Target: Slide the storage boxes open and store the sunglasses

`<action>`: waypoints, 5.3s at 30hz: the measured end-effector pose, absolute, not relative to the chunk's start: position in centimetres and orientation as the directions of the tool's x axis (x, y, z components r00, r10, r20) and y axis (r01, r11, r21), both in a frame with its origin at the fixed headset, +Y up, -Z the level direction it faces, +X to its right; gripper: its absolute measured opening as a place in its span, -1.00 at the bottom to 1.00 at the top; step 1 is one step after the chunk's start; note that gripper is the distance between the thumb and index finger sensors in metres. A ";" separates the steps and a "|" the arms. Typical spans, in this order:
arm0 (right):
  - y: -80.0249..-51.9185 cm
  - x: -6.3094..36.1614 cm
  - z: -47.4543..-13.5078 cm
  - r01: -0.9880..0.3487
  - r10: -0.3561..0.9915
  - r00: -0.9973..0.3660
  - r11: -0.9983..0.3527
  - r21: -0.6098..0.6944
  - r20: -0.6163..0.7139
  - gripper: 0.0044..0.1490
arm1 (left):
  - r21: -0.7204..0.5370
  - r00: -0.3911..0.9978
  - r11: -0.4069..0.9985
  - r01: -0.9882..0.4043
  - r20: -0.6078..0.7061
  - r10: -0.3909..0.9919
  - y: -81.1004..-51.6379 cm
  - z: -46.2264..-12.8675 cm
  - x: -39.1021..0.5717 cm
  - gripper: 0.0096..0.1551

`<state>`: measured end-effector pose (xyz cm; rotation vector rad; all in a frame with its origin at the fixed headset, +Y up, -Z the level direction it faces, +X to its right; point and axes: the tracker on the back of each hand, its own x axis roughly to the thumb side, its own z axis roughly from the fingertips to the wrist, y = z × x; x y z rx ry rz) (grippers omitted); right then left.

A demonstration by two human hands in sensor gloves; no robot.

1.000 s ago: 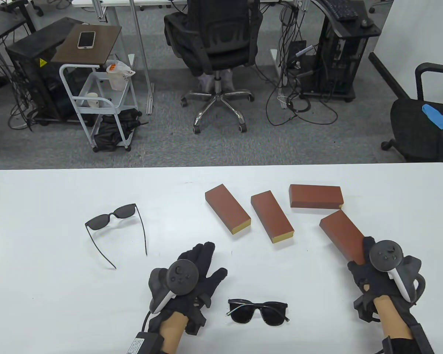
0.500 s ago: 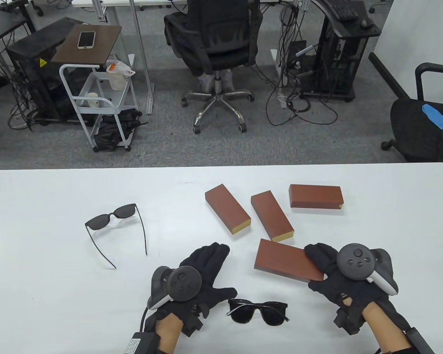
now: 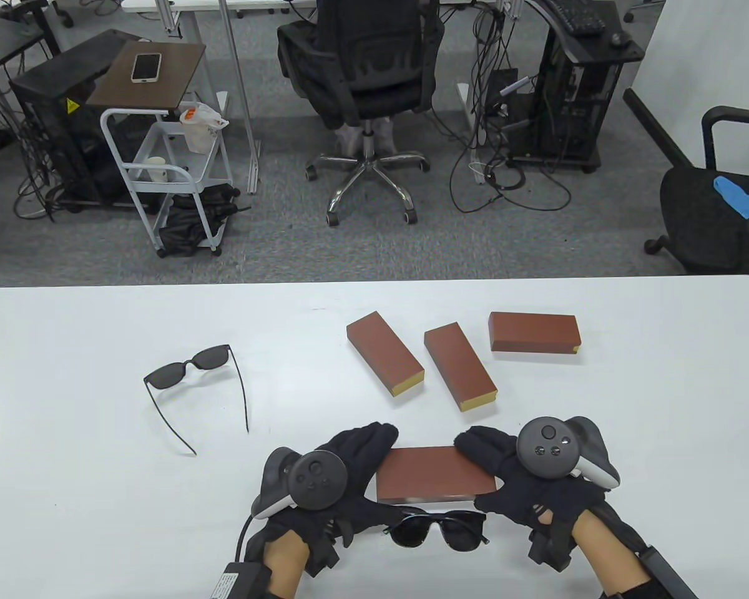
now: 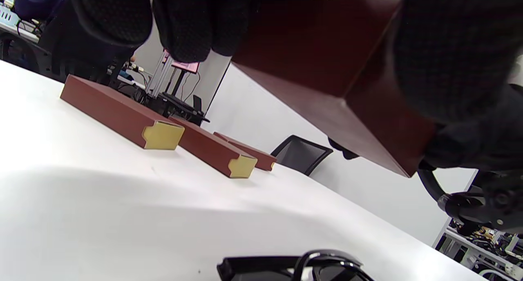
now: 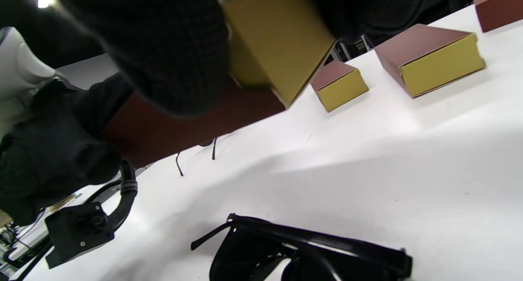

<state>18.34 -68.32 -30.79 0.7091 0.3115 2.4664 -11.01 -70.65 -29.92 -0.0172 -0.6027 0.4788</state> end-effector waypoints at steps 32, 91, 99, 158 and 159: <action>-71.2 20.1 -30.7 -0.463 0.562 -0.725 -0.825 0.323 0.398 0.16 | -0.285 0.725 0.856 -0.432 0.455 0.518 -71.9 -30.9 -12.0 0.17; -69.8 25.0 -31.3 -0.779 0.785 -0.534 -0.601 0.179 0.314 0.06 | -0.307 -0.129 -0.238 -0.921 -0.336 0.933 -76.7 -31.2 -15.4 -0.04; -71.0 24.0 -30.8 -0.644 0.622 -0.748 -0.764 -0.026 0.232 0.20 | -0.159 -0.226 -0.282 -0.946 -0.301 0.927 -76.6 -31.0 -16.4 -0.05; -60.2 15.1 -30.7 0.174 -0.317 -0.891 -0.899 -0.402 0.324 -0.55 | -0.119 -0.202 -0.252 -0.960 -0.324 0.924 -77.3 -31.0 -16.3 -0.07; -60.3 15.0 -30.6 0.187 -0.329 -0.887 -0.898 -0.398 0.325 -0.55 | -0.127 -0.204 -0.256 -0.958 -0.323 0.924 -77.3 -31.0 -16.3 -0.07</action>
